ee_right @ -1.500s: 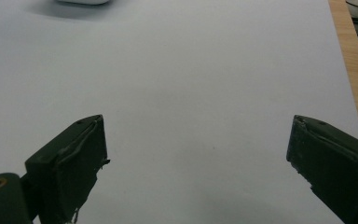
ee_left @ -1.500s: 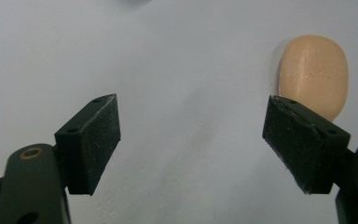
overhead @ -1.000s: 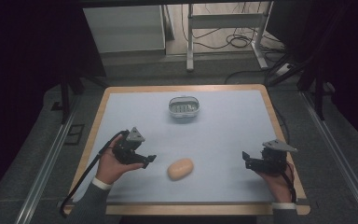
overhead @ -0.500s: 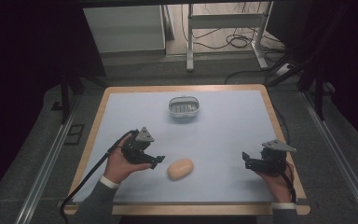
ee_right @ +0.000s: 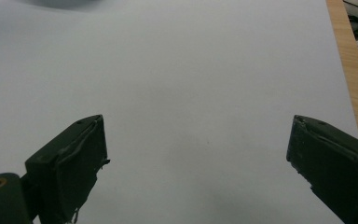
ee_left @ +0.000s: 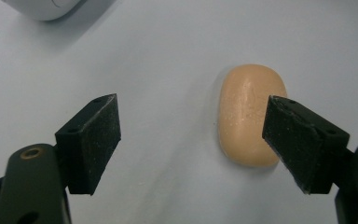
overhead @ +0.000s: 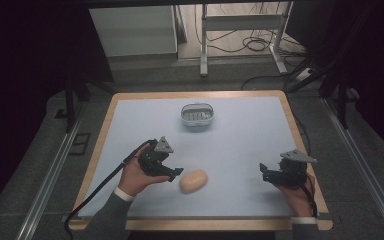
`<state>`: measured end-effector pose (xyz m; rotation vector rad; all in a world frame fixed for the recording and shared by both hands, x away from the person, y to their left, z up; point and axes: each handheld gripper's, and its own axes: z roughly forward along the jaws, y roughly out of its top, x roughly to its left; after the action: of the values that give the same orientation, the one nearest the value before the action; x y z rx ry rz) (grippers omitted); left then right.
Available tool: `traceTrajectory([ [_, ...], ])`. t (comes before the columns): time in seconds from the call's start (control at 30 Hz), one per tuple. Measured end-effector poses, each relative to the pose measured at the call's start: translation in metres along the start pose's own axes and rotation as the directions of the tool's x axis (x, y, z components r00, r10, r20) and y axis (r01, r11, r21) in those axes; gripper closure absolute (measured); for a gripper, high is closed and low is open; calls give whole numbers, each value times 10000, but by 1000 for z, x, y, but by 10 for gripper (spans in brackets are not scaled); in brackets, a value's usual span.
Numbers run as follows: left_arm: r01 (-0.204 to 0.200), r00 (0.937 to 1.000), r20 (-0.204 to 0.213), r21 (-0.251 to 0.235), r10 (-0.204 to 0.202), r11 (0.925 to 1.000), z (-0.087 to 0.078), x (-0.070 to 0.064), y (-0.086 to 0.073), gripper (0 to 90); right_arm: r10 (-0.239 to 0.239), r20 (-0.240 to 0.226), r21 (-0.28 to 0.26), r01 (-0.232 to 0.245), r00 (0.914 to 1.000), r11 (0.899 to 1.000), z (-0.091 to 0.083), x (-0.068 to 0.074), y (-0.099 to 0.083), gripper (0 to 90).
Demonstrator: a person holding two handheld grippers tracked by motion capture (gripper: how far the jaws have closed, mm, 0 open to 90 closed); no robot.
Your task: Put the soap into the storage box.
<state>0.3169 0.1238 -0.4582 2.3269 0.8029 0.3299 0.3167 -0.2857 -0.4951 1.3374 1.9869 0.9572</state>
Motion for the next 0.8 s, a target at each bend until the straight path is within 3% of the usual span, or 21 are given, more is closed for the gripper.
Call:
traceTrajectory([
  [0.3, 42, 9998, 213, 70, -44, 10000, 10, -4, 2, 202, -45, 36, 52, 45, 10000, 10000, 2, 0, -1, 48],
  [0.5, 310, 9986, 431, 11, -310, 9995, 16, -5, 4, 209, -81, 44, 135, 81, 10000, 9999, 3, 1, -2, 48],
  [0.67, -33, 9986, 526, 200, 22, 9998, 22, -13, 11, 205, -62, 65, 146, 61, 10000, 9999, 4, 0, -2, 48],
  [0.73, 28, 9974, 718, 77, -33, 10000, 24, -16, 13, 208, -82, 70, 152, 81, 9999, 9999, 4, 0, -2, 48],
  [0.8, -77, 9981, 619, 265, 61, 9996, 26, -18, 14, 205, -97, 75, 159, 96, 9999, 9998, 4, 0, -3, 48],
])
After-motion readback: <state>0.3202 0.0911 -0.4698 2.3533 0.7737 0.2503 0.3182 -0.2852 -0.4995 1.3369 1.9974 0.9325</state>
